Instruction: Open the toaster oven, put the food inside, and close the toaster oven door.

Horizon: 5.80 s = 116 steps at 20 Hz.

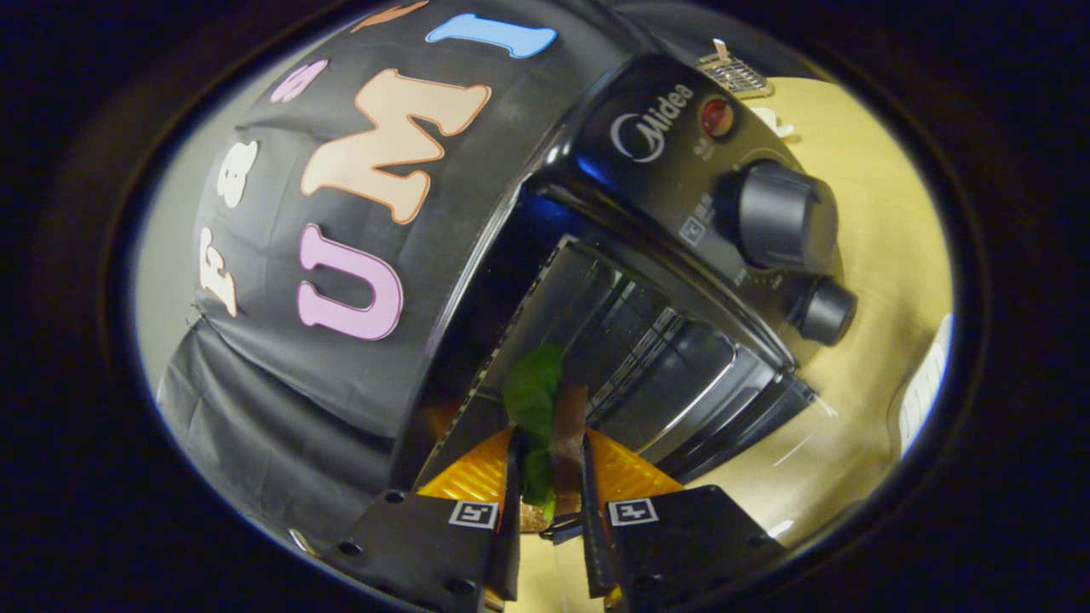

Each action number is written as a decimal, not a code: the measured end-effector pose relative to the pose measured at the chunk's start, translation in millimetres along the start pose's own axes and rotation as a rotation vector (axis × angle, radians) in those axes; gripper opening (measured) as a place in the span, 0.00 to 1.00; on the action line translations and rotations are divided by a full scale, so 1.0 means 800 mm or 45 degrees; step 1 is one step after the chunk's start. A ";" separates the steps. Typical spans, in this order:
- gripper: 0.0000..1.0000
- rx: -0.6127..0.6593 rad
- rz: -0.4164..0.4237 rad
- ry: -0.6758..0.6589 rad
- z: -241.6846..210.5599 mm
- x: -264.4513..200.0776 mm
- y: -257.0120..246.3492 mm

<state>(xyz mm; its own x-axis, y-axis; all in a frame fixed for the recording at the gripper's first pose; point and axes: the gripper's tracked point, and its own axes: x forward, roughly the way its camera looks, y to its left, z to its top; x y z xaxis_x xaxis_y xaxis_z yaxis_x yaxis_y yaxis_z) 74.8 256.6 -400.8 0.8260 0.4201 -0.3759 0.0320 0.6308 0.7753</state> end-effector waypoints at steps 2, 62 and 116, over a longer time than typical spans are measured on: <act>0.33 -0.088 -0.042 -0.002 0.000 0.007 -0.005; 0.99 -0.638 -0.194 0.211 -0.012 -0.181 -0.019; 1.00 -1.271 -0.117 -0.573 0.210 -0.287 0.234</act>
<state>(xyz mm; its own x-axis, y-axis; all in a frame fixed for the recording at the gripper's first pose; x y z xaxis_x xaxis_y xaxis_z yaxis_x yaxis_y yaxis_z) -14.2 168.6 -83.6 0.9799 0.1963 -0.0343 -0.1986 0.9766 -0.0821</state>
